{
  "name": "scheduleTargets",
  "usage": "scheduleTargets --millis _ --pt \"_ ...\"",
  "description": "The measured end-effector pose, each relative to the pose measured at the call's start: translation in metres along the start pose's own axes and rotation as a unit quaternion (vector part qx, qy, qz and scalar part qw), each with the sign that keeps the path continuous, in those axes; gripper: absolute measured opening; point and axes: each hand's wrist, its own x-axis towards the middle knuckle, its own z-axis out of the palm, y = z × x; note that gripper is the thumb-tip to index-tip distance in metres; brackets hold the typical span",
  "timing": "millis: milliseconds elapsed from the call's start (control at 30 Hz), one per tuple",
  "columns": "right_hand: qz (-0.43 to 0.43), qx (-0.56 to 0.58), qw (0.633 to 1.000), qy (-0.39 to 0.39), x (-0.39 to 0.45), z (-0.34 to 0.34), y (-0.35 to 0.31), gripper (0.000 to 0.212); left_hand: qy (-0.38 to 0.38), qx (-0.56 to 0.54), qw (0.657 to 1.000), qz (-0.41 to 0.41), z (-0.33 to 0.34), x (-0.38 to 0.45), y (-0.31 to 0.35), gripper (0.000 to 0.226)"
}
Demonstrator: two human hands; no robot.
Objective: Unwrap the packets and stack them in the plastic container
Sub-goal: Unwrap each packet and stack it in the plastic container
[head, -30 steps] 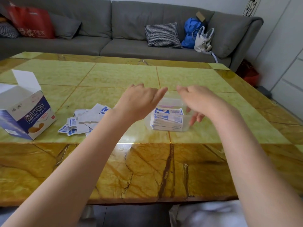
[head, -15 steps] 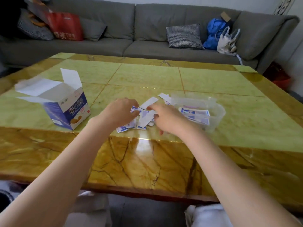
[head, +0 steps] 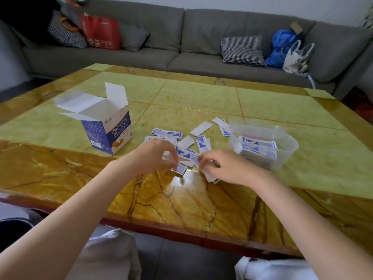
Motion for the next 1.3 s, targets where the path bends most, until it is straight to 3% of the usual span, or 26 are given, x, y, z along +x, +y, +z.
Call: scheduleTargets --millis 33,200,367,500,567,700,800,900,1000,1100,1167,1300 --pt "-0.008 -0.017 1.000 0.004 -0.003 0.002 -0.001 0.015 0.026 -0.003 1.000 -0.004 0.002 0.000 0.000 0.013" --pt "-0.004 -0.018 0.996 0.084 -0.008 0.012 -0.004 0.033 0.124 -0.109 0.985 -0.057 0.012 0.003 0.015 0.022" --pt "-0.009 0.032 0.987 0.160 -0.008 0.013 -0.005 0.048 0.159 -0.120 0.975 -0.098 0.019 0.010 0.028 0.024" --pt "-0.019 0.031 0.961 0.273 -0.010 0.002 -0.007 0.021 0.135 -0.151 0.973 -0.109 0.013 0.010 0.028 0.032" --pt "-0.033 0.006 0.956 0.292 -0.012 -0.002 -0.009 0.013 0.121 -0.188 0.968 -0.114 0.009 0.009 0.024 0.030" --pt "-0.089 -0.084 0.974 0.190 -0.012 0.005 -0.013 0.010 0.113 -0.190 0.967 -0.127 0.003 0.006 0.012 0.016" --pt "-0.086 -0.027 0.989 0.113 -0.013 0.007 -0.016 0.016 0.114 -0.207 0.962 -0.139 0.000 0.004 0.007 0.016" --pt "-0.057 0.049 0.988 0.133 -0.011 0.005 -0.016 0.026 0.100 -0.227 0.957 -0.149 -0.001 0.002 0.005 0.015" --pt "0.027 0.037 0.985 0.164 -0.008 0.004 -0.016 0.027 0.095 -0.233 0.956 -0.152 -0.002 0.000 0.004 0.014" --pt "0.065 0.001 0.997 0.048 -0.005 0.008 -0.021 0.064 0.093 -0.245 0.953 -0.155 -0.003 -0.003 0.004 0.014" --pt "0.053 0.000 0.999 0.009 -0.003 0.010 -0.027 0.077 0.084 -0.267 0.947 -0.159 -0.003 -0.004 0.005 0.015" --pt "0.017 0.015 0.998 0.063 0.005 0.012 -0.033 0.068 0.063 -0.329 0.929 -0.158 -0.004 -0.009 0.008 0.017"
